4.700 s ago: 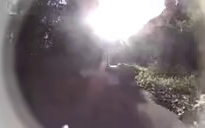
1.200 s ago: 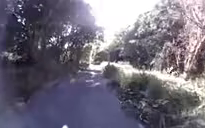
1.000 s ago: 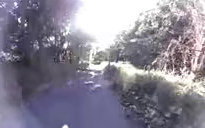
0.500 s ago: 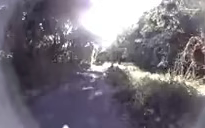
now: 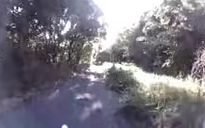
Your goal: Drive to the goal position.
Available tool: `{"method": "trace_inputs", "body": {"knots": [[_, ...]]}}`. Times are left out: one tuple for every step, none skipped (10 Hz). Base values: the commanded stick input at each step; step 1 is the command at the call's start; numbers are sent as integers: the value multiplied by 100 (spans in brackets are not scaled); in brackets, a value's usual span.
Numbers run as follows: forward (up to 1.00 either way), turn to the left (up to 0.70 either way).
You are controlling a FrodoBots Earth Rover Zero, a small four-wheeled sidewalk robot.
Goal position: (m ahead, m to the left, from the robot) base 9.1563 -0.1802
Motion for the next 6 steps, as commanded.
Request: {"method": "trace_inputs", "body": {"knots": [[100,1],[100,1],[100,1],[100,8],[100,12],[100,12]]}}
